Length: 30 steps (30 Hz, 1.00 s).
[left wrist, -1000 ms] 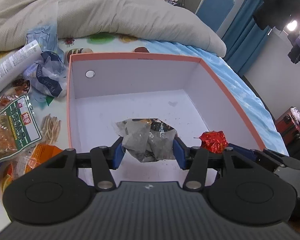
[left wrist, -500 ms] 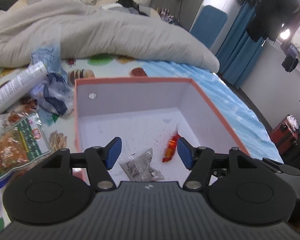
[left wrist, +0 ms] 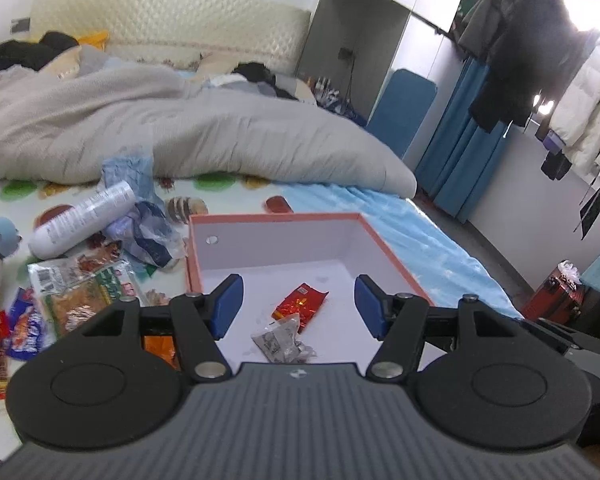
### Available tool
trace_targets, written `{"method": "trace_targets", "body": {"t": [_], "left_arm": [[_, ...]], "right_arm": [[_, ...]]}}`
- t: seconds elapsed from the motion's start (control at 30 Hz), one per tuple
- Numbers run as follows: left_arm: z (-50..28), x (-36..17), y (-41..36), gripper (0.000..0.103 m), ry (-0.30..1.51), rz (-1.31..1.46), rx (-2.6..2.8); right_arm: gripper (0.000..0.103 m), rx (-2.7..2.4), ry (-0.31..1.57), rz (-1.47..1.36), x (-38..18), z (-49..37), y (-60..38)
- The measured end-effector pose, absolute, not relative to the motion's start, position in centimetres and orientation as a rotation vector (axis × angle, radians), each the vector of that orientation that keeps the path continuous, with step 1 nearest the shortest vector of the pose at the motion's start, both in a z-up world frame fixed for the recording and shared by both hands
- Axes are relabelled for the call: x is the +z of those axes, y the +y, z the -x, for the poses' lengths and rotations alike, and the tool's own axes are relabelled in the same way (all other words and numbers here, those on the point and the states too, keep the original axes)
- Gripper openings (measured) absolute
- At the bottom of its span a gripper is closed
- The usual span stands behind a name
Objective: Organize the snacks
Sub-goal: 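Lift both tools out of the pink box and back to the snacks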
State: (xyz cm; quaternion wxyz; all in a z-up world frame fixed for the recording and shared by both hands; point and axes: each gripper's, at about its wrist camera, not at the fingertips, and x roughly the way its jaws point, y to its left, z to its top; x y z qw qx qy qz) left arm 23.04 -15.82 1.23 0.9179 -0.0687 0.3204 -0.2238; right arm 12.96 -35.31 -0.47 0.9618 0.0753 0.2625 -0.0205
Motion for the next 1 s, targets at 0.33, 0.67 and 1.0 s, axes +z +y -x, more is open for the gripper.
{"method": "trace_targets", "body": {"t": [0.33, 0.67, 1.0], "left_arm": [[-15.3, 4.0, -11.0, 0.067, 0.562, 0.155, -0.445], [-8.5, 3.1, -5.3, 0.067, 0.521, 0.170, -0.423], [-3.5, -1.1, 1.7, 0.068, 0.546, 0.194, -0.218]], "right_arm": [[0.063, -0.005, 0.461, -0.142, 1.8, -7.9, -32.1], [0.063, 0.075, 0.481, -0.172, -0.1, -4.3, -27.7], [0.063, 0.155, 0.558, -0.115, -3.0, -2.5, -24.1]]}}
